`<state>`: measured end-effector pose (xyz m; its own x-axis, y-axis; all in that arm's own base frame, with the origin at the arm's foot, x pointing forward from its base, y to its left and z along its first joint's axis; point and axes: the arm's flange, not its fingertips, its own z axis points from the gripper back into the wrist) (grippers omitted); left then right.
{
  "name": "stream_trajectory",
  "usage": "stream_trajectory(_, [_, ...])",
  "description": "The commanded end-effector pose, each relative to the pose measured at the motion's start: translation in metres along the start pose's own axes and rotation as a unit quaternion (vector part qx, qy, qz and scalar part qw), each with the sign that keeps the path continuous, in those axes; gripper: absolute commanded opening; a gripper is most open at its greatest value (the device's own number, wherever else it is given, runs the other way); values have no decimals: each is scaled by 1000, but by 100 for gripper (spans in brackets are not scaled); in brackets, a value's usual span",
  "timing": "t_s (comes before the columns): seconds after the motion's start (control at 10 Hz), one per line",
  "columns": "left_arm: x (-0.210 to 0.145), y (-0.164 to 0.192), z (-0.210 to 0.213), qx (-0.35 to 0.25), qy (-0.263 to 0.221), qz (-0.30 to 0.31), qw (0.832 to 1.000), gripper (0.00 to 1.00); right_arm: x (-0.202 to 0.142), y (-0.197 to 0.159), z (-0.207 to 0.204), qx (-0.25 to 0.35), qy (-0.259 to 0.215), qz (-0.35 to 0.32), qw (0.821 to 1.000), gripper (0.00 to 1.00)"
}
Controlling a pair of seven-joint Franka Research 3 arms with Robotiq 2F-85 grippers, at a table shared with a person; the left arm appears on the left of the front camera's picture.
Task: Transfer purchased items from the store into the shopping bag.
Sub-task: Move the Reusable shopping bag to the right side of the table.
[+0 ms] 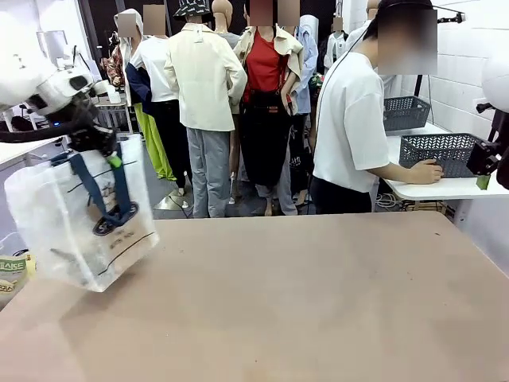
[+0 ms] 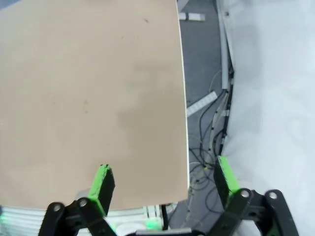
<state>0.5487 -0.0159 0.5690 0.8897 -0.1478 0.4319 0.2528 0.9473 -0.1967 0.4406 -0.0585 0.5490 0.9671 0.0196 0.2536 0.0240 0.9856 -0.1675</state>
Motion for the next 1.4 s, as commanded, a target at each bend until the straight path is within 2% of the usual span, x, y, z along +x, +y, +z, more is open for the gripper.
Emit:
stream_trajectory(0.0, [-12, 21, -10, 27, 4, 39, 999, 0, 0, -1, 0, -8, 3, 8, 1000, 100])
stream_trajectory(0.2, [-22, 40, -16, 55, 14, 52, 997, 0, 0, -1, 0, -8, 3, 8, 1000, 100])
stream_trajectory(0.4, [-33, 53, -14, 72, -1, 77, 994, 0, 0, -1, 0, -8, 3, 8, 1000, 100])
stream_trajectory(0.5, [-36, 51, -10, 85, -9, 80, 993, 8, 0, -1, 0, -8, 3, 8, 1000, 100])
stream_trajectory(0.9, [-37, 42, 1, 94, -24, 93, 991, 88, 0, -1, 0, -8, 3, 8, 1000, 100])
stream_trajectory(1.0, [-31, 29, 8, 91, -40, 89, 991, 100, 0, -1, 0, -8, 3, 8, 1000, 100])
stream_trajectory(1.2, [-9, -28, 35, 106, -92, 58, 988, 100, 0, -1, 0, -8, 3, 8, 1000, 100])
stream_trajectory(1.3, [2, -61, 44, 92, -107, 20, 990, 100, 0, -1, 0, -8, 3, 8, 1000, 100])
